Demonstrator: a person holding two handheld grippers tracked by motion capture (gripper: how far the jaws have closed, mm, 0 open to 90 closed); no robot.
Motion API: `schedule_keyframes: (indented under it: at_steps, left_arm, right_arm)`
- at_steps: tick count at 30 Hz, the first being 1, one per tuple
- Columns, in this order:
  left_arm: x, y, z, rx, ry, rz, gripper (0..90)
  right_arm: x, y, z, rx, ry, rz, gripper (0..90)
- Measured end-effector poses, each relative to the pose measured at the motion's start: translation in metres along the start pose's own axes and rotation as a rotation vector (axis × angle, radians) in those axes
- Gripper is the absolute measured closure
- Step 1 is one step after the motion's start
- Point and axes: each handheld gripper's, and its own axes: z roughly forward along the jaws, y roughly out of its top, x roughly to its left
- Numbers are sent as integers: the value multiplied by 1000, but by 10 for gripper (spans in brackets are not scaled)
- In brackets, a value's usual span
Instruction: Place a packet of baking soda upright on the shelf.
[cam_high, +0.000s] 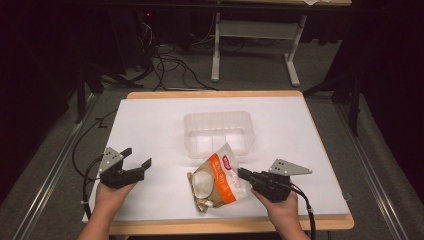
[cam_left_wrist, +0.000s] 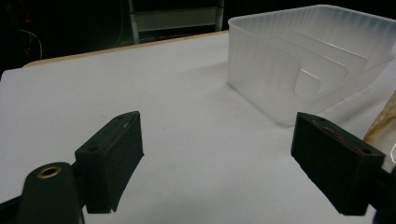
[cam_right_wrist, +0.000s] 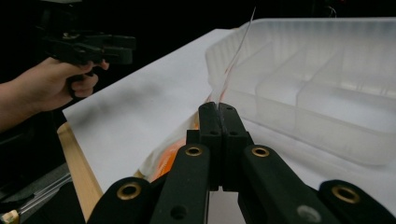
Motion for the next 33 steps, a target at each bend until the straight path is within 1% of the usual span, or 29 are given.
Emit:
schedule_keyframes:
  at_steps: [3,4,5,8,9,10,12,15,18,20,21,23,24,25,26,33]
  left_arm:
    - [1,0,0,1,1,-2,173]
    - [1,0,0,1,1,-2,173]
    - [1,0,0,1,1,-3,173]
    - [0,0,0,0,0,2,173]
    - [0,0,0,1,0,2,173]
    - [0,0,0,1,1,-1,173]
    - [1,0,0,-1,1,-2,174]
    - [0,0,0,2,2,0,174]
    - [0,0,0,1,0,0,173]
    - [0,0,0,0,1,0,174]
    - [0,0,0,0,2,0,173]
    - [1,0,0,1,2,0,173]
    - [1,0,0,1,2,-2,173]
    - [1,0,0,2,2,-1,173]
    - [1,0,1,1,2,0,173]
    - [1,0,0,0,2,0,174]
  right_arm:
    - [5,6,-6,-25,-4,-33,900]
    - [5,6,-6,-25,-4,-33,900]
    - [5,8,-10,-39,-14,-44,900]
    - [5,11,-16,-57,-29,-53,900]
    - [5,11,-16,-57,-29,-53,900]
    - [2,13,-23,-78,-39,-50,900]
    - [1,14,-26,-83,-46,-51,900]
    - [-4,17,-39,-109,-78,-51,900]
    - [-7,18,-45,-124,-90,-47,900]
    - [-10,20,-51,-139,-111,-48,900]
    - [-14,21,-56,-156,-124,-42,900]
    - [-15,22,-57,-159,-130,-41,900]
    - [-18,23,-61,-166,-147,-53,900]
    - [-18,23,-61,-166,-147,-53,900]
    - [-20,24,-64,-173,-160,-46,900]
    - [-22,25,-69,-193,-183,-51,900]
